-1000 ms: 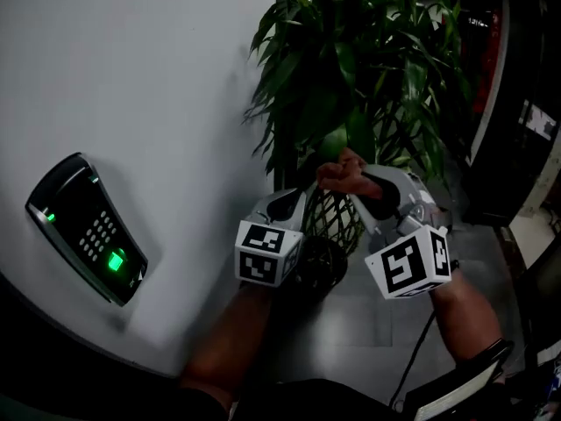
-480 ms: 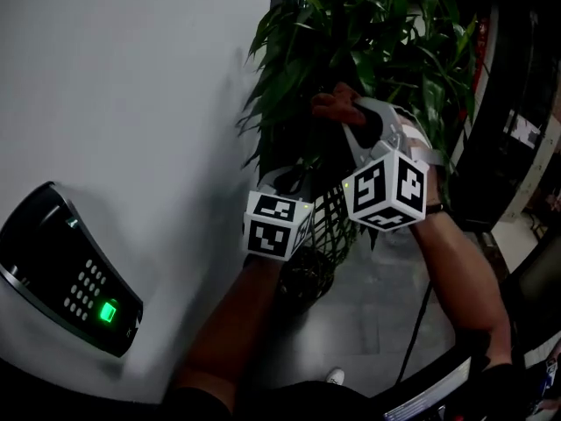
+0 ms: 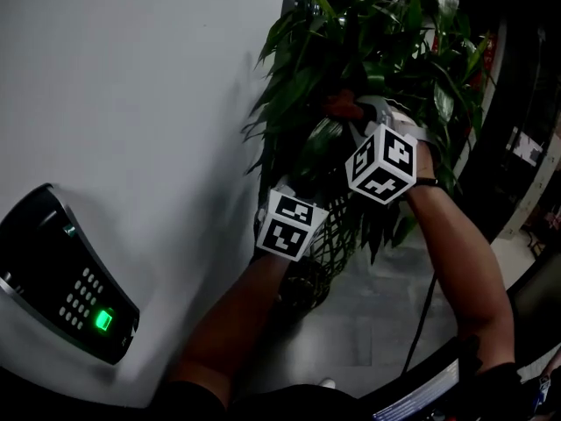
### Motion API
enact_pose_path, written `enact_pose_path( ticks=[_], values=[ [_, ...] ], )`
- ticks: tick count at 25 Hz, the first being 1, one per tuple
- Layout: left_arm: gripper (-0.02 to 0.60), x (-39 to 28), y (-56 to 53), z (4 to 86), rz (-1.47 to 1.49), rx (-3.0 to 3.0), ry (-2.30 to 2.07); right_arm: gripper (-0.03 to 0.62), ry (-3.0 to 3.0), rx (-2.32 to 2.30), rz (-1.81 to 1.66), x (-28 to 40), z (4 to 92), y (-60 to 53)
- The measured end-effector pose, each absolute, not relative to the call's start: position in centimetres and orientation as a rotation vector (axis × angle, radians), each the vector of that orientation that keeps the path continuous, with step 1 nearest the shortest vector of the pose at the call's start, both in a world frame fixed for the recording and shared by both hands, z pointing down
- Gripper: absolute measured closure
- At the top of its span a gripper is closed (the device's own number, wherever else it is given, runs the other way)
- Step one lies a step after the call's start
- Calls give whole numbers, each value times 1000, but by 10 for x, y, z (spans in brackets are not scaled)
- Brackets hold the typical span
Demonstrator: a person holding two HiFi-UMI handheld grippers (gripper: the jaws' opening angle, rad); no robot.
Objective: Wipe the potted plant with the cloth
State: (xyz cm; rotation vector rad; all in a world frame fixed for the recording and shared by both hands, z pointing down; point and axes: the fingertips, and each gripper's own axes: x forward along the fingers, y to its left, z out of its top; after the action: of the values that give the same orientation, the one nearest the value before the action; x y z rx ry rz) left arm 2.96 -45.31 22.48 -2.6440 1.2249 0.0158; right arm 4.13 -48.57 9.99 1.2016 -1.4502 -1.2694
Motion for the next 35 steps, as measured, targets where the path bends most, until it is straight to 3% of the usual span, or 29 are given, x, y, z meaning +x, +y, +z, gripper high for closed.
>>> enact_pose_path(
  ticks=[35],
  values=[
    [563,19,-458,214,28,-2444,1244,531,-1810,843,-1046,-22,196,-407]
  ],
)
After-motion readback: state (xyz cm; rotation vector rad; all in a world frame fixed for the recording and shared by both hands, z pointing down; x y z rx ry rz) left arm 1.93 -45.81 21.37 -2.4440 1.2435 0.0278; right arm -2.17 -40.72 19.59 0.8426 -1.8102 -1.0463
